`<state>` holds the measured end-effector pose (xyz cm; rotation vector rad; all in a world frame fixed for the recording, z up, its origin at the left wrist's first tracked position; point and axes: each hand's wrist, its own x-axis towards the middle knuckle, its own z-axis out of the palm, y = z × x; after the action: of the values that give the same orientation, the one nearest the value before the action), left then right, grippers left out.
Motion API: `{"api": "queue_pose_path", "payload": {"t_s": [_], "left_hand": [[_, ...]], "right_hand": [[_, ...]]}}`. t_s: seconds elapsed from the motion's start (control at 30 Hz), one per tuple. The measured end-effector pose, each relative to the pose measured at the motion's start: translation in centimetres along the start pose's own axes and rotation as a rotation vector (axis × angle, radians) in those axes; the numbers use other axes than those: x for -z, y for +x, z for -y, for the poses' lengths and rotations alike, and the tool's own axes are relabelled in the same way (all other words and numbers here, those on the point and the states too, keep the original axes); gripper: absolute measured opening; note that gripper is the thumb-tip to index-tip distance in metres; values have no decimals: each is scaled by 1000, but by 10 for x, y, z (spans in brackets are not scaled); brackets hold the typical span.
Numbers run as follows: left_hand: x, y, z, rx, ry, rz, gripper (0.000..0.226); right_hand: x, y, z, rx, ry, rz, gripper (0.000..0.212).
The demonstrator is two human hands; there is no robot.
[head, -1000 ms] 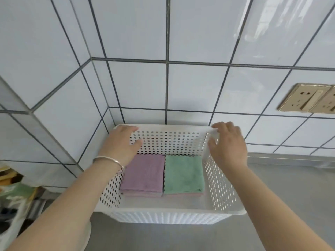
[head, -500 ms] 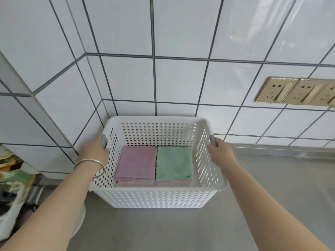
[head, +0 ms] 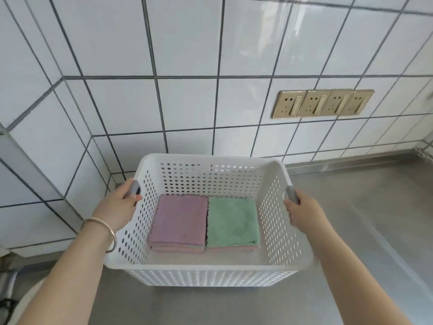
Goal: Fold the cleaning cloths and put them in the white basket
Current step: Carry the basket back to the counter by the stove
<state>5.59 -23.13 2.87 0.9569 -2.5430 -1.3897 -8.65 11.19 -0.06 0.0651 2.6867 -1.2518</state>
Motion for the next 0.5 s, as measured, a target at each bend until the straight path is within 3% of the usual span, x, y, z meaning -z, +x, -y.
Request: {"api": "queue_pose_path", "payload": {"t_s": [0.2, 0.5], "left_hand": [[-13, -15, -10, -230, 109, 256, 21], [-48, -111, -24, -595, 298, 679, 8]], "right_hand": [[12, -111, -42, -217, 40, -241, 17], [13, -365, -84, -554, 129, -648, 8]]}}
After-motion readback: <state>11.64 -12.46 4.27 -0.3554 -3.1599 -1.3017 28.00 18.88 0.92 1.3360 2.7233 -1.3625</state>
